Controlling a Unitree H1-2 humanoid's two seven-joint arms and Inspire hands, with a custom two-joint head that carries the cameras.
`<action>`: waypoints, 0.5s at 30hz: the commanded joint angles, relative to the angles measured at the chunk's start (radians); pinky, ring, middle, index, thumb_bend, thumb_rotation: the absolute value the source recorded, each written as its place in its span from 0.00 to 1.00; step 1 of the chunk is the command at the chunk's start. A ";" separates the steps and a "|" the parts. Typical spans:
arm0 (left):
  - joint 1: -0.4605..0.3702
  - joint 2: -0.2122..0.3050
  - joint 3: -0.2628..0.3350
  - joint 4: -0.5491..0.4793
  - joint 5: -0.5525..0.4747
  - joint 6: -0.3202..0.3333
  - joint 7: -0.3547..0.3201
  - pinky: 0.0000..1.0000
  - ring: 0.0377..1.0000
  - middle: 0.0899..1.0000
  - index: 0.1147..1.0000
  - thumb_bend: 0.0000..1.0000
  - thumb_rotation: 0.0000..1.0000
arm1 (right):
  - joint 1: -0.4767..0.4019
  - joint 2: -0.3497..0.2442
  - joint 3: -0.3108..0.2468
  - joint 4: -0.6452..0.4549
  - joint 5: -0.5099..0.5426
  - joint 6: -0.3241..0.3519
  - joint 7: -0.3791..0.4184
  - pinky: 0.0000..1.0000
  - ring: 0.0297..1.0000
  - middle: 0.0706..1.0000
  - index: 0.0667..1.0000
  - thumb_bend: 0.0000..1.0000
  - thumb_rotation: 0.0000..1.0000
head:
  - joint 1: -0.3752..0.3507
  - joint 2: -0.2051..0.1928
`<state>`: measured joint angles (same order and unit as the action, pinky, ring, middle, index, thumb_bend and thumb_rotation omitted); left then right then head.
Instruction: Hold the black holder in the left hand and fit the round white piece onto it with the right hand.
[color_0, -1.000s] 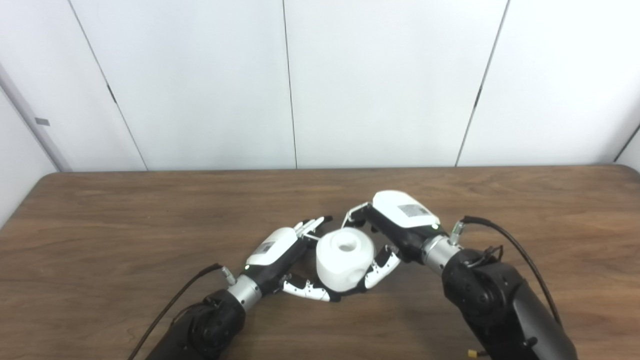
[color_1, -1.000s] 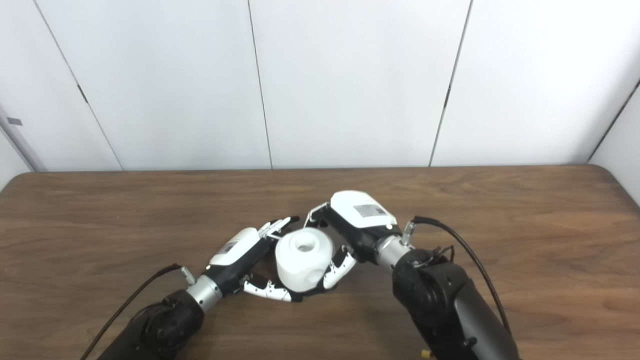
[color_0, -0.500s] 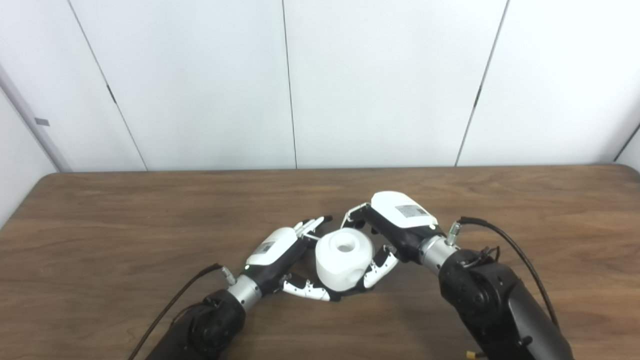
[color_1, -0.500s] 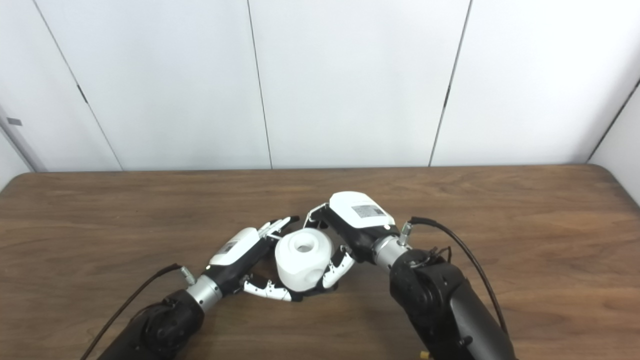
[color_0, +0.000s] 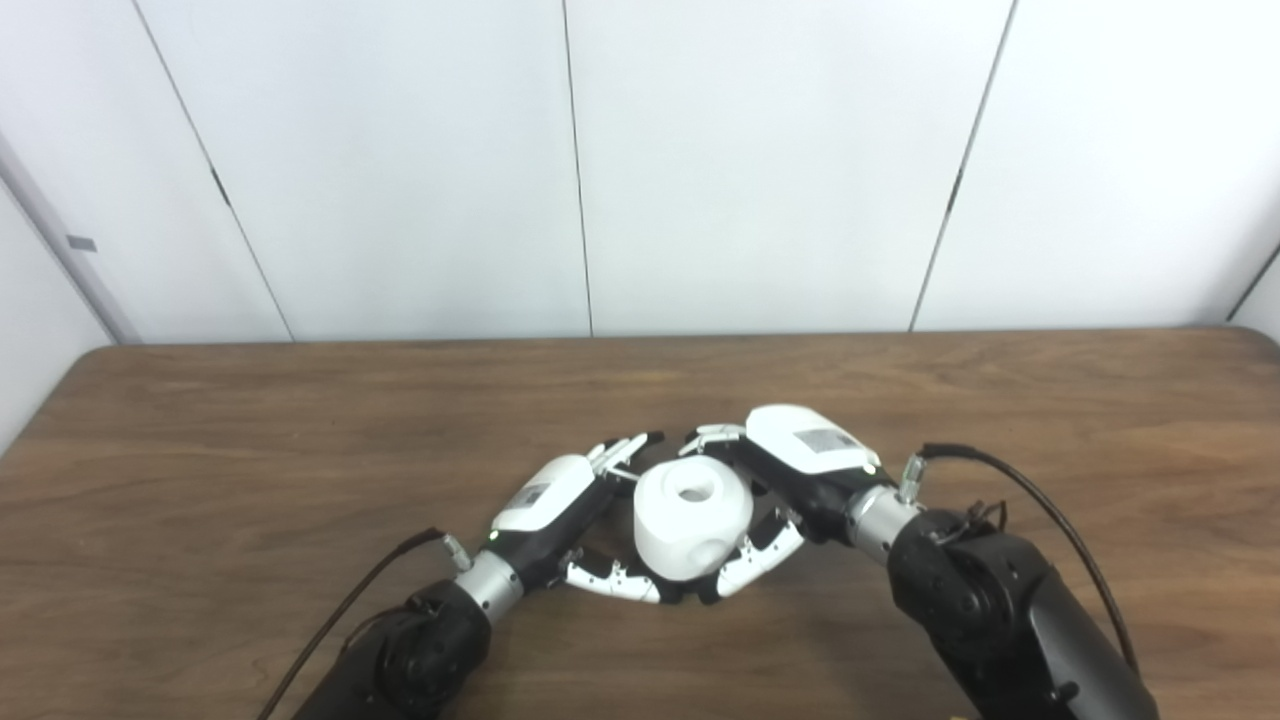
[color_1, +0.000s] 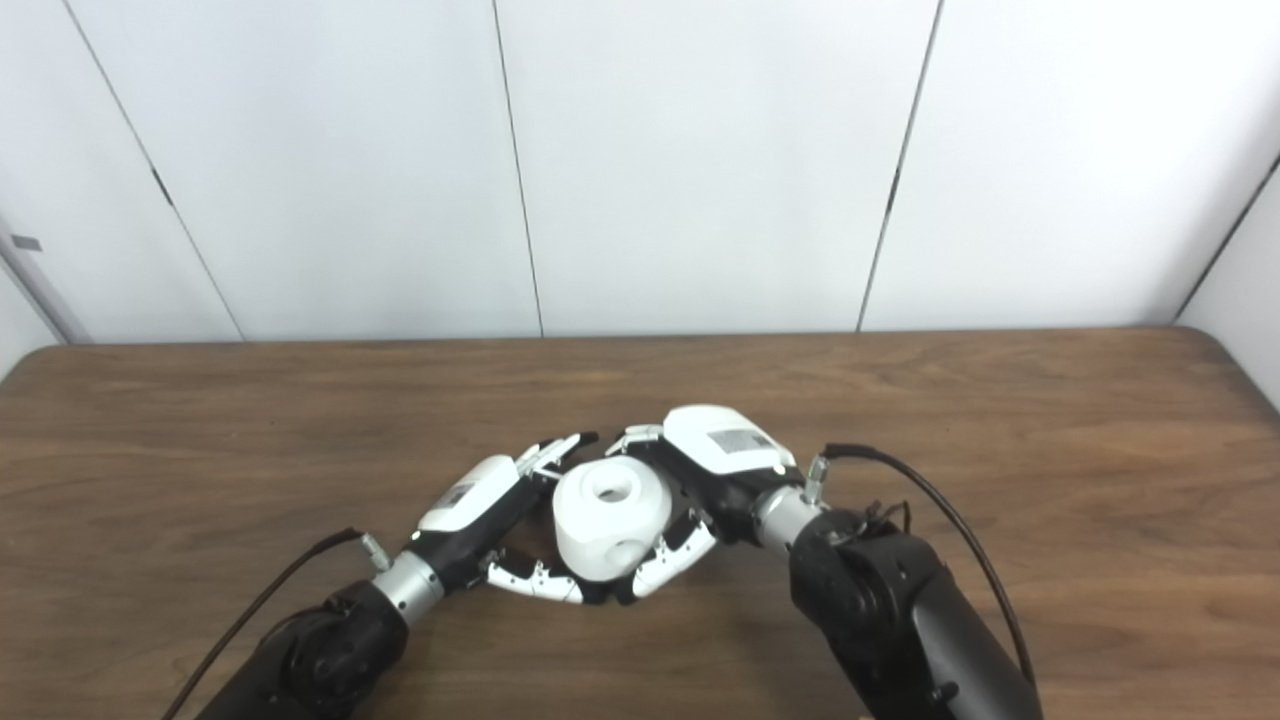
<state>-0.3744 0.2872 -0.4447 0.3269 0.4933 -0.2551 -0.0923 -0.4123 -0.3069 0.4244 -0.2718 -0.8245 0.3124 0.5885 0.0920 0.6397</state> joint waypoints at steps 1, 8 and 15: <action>0.030 0.004 -0.039 0.030 0.035 0.047 -0.081 1.00 1.00 1.00 0.42 0.52 0.06 | -0.024 0.004 -0.011 -0.034 0.006 0.004 0.007 0.56 0.77 0.90 1.00 0.94 0.35 | 0.001 0.000; 0.029 0.002 -0.039 0.032 0.034 0.052 -0.082 1.00 1.00 1.00 0.42 0.52 0.06 | -0.024 0.006 -0.016 -0.041 -0.006 0.010 0.013 0.55 0.75 0.88 0.97 0.90 0.33 | 0.004 0.007; 0.035 0.008 -0.037 0.021 0.033 0.051 -0.085 1.00 1.00 1.00 0.42 0.52 0.06 | -0.026 0.009 -0.026 -0.049 -0.008 0.024 0.013 0.56 0.76 0.87 0.96 0.87 0.31 | 0.001 0.010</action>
<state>-0.3742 0.2873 -0.4447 0.3251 0.4933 -0.2537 -0.0926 -0.4090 -0.3014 0.4164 -0.2833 -0.8351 0.3424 0.6119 0.0920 0.6489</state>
